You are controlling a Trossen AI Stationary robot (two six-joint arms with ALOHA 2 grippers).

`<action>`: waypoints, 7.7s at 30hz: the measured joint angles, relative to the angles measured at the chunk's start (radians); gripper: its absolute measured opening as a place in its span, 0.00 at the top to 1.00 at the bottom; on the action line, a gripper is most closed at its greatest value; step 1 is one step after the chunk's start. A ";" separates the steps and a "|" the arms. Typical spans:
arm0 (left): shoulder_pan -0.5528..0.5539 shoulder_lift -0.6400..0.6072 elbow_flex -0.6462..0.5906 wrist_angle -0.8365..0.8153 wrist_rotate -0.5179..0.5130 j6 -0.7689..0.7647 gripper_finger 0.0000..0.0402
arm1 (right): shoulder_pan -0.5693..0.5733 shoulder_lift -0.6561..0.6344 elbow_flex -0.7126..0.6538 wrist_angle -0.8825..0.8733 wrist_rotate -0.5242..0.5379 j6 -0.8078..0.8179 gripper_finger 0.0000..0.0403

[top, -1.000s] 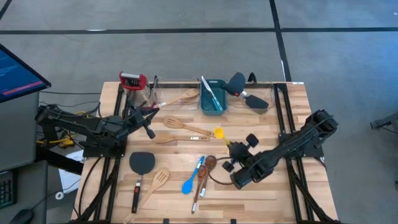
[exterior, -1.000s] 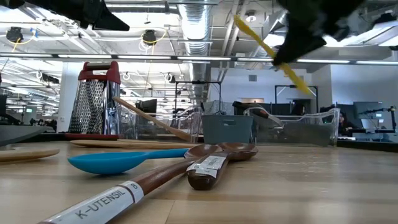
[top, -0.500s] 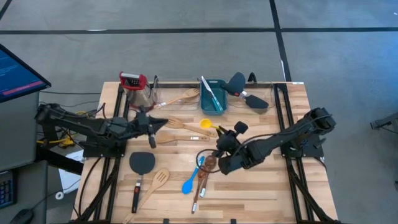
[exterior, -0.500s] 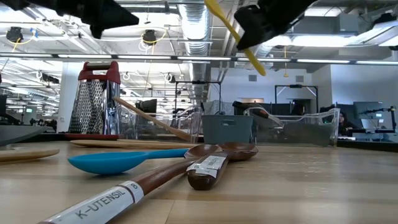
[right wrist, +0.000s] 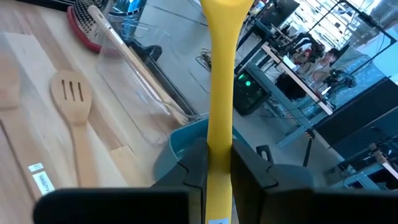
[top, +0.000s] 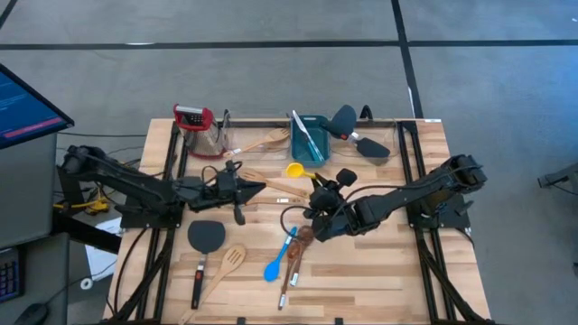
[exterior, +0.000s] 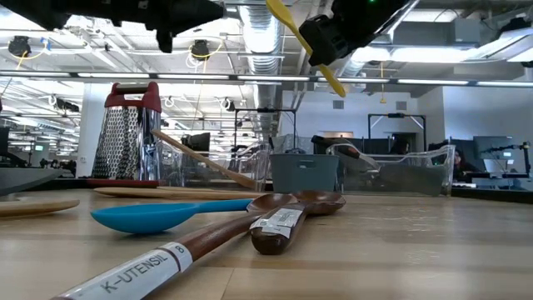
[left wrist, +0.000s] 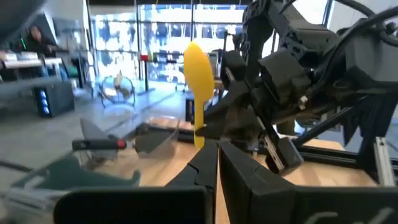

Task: Pick & Place Kitchen Items
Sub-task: Put the yellow serving spoon into the left transparent bin, then put the brown slotted spoon into the left transparent bin

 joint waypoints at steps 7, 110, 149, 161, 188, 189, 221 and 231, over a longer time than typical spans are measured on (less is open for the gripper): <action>0.004 0.120 0.000 0.178 -0.001 0.031 0.89 | -0.026 0.000 0.000 0.049 0.042 0.000 0.91; 0.177 0.306 0.093 0.267 0.065 -0.031 1.00 | -0.051 0.132 0.000 0.508 -0.100 -0.494 0.62; 0.667 0.056 -0.246 0.273 0.013 -0.228 1.00 | -0.086 0.032 0.000 -0.105 0.012 -0.066 0.56; 0.781 0.220 -0.190 0.278 0.084 -0.344 0.99 | -0.152 0.032 0.000 -0.051 0.012 -0.074 0.59; 0.785 0.397 -0.059 0.263 0.141 -0.394 0.84 | -0.170 0.033 0.000 -0.054 -0.067 -0.077 0.61; 0.785 0.397 -0.059 0.262 0.141 -0.395 0.82 | -0.170 0.033 0.000 -0.054 -0.067 -0.077 0.61; 0.532 0.140 -0.059 0.239 0.478 -0.143 0.99 | -0.146 0.033 0.000 -0.069 -0.160 -0.143 0.80; 0.280 -0.061 -0.059 -0.181 0.431 -0.140 1.00 | -0.132 0.033 0.000 -0.069 -0.413 -0.216 0.97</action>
